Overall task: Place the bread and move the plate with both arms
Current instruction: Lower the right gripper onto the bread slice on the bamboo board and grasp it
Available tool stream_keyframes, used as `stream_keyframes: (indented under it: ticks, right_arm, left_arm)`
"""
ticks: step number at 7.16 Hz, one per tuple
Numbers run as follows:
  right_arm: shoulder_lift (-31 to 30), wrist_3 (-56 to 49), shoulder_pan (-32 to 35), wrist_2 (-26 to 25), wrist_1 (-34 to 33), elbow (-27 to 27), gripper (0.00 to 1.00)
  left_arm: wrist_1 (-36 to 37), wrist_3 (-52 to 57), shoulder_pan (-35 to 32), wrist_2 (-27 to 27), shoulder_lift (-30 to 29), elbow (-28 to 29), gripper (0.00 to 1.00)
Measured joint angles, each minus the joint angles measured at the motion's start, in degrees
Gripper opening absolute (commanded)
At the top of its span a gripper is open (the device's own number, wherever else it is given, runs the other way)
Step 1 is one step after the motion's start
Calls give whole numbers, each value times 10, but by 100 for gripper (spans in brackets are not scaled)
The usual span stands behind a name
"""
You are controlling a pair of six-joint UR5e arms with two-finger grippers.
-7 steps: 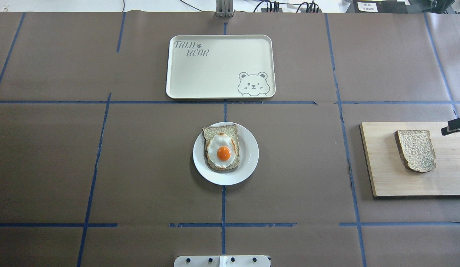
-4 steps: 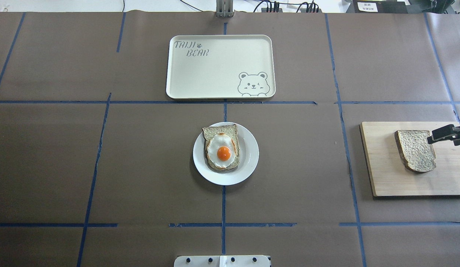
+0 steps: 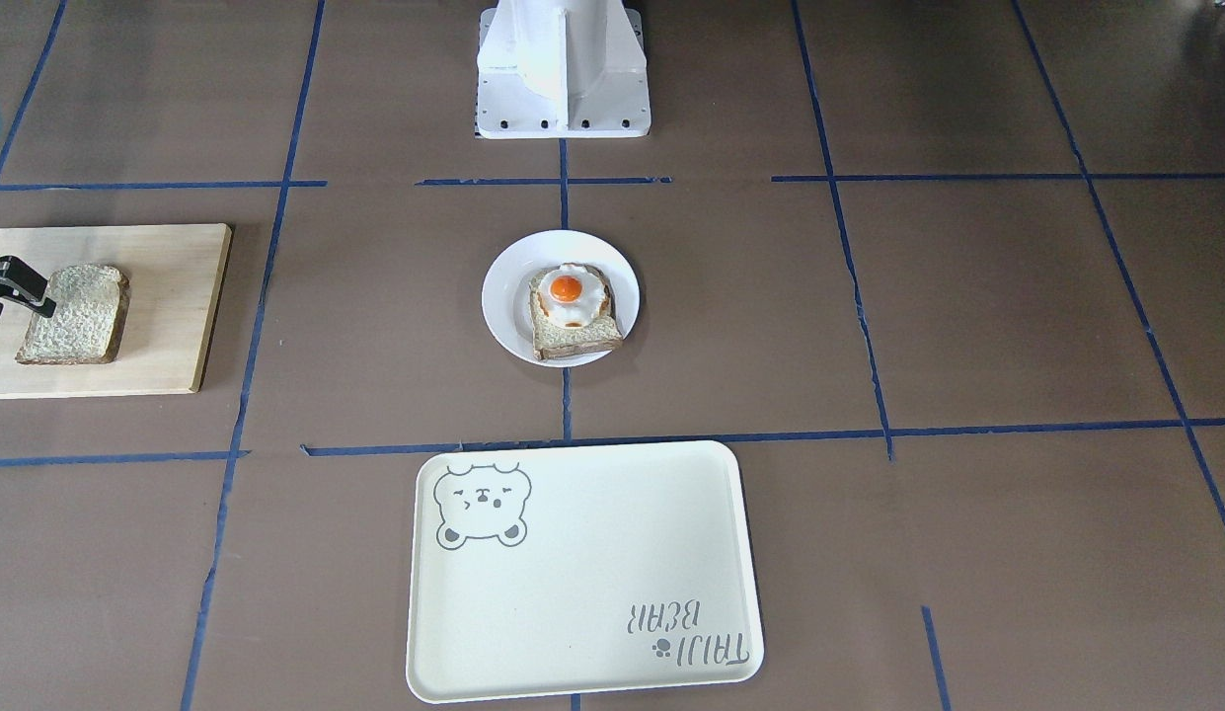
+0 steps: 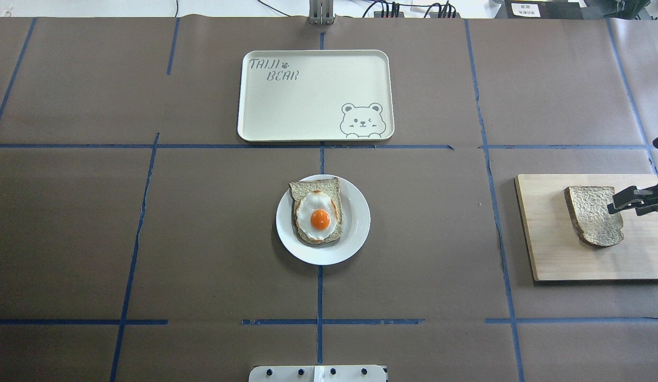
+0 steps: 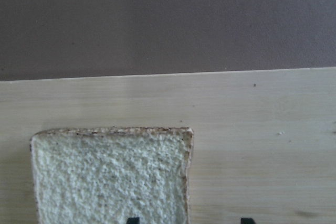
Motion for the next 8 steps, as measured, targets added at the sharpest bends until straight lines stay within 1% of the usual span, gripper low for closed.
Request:
stream_keyframes:
  ticks: [4,5,6,7,8]
  right_arm:
    - [7,0,-6,0,0,-11,55]
    - [8,0,-6,0,0,-13,47]
    - [8,0,-7,0,0,-14,34]
    - [8,0,-7,0,0,-14,25]
    - [8,0,-7,0,0,-15,22]
  left_arm:
    - [0,0,0,-1,0,-1,100]
    - [0,0,0,-1,0,-1,100]
    - [0,0,0,-1,0,-1,100]
    - [0,0,0,-1,0,-1,100]
    - [0,0,0,-1,0,-1,100]
